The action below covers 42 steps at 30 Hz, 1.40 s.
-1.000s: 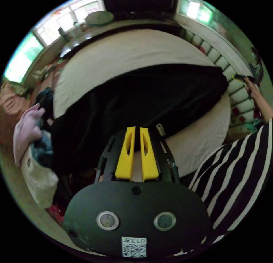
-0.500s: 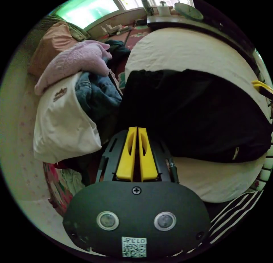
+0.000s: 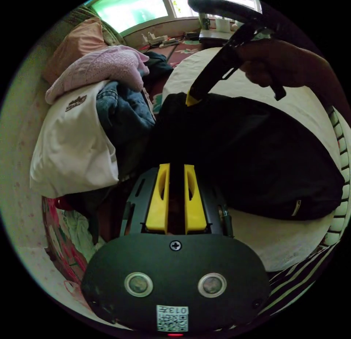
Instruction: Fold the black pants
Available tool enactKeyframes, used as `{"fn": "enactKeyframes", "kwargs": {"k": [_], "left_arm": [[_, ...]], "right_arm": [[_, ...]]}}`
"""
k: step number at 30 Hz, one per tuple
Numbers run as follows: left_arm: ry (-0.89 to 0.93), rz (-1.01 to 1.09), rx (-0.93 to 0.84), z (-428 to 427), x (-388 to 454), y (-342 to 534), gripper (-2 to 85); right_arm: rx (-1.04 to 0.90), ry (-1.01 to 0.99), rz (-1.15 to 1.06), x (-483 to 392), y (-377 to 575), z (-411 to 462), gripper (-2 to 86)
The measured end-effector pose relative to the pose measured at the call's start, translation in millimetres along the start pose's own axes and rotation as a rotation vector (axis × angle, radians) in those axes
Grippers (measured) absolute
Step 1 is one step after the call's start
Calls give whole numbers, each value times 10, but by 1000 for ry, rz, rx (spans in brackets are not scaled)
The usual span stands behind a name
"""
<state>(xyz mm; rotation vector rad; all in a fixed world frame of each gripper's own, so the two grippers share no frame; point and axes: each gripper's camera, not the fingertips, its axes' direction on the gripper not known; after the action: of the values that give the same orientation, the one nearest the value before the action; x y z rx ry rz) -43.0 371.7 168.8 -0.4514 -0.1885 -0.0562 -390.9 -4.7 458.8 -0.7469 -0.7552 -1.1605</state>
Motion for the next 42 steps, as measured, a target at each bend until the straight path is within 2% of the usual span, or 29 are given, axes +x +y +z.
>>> {"fn": "enactKeyframes", "kwargs": {"k": [4, 8, 9, 11, 14, 16, 19, 20, 25, 29, 31, 35, 37, 39, 42], "left_arm": [[11, -7, -6, 59, -63, 13, 61], [7, -36, -28, 159, -70, 66, 53], [7, -40, -34, 182, -71, 74, 53], [17, -60, -33, 188, -101, 92, 48], [1, -86, -7, 45, -163, 149, 39], [-28, -85, 75, -158, -158, 189, 24], [-31, 28, 218, -442, 67, 114, 7], [0, 85, 233, -457, 216, 23, 3], [154, 276, 167, -257, 887, -322, -2], [140, 417, 82, -47, 1319, -385, -3], [109, 453, 35, 64, 1426, -387, -3], [88, 506, 44, 74, 1602, -420, 0], [171, 562, 120, -113, 1709, -408, 3], [253, 660, 159, -292, 1895, -343, 11], [384, 893, 142, -460, 2313, -135, 35]], "right_arm": [[-74, 30, -48, 38, -350, 64, 71], [42, 201, -204, -222, -452, -39, 58], [33, 243, -199, -217, -466, 43, 61], [46, 202, -139, -114, -476, 68, 71], [151, 169, -56, -9, -380, -240, 122], [286, 235, -10, 15, -27, -726, 123], [505, 367, 127, 35, 888, -1239, 78], [526, 381, 170, 43, 1092, -1283, 68], [410, 378, 593, -67, 2827, -962, 12], [304, 352, 824, -289, 3654, -557, 4], [243, 401, 917, -442, 4026, -347, 3], [129, 391, 997, -527, 4465, -65, 9], [232, 387, 1003, -701, 4718, -134, 21], [301, 359, 925, -883, 4816, -183, 55], [279, 310, 753, -1155, 4864, -87, 74]]}}
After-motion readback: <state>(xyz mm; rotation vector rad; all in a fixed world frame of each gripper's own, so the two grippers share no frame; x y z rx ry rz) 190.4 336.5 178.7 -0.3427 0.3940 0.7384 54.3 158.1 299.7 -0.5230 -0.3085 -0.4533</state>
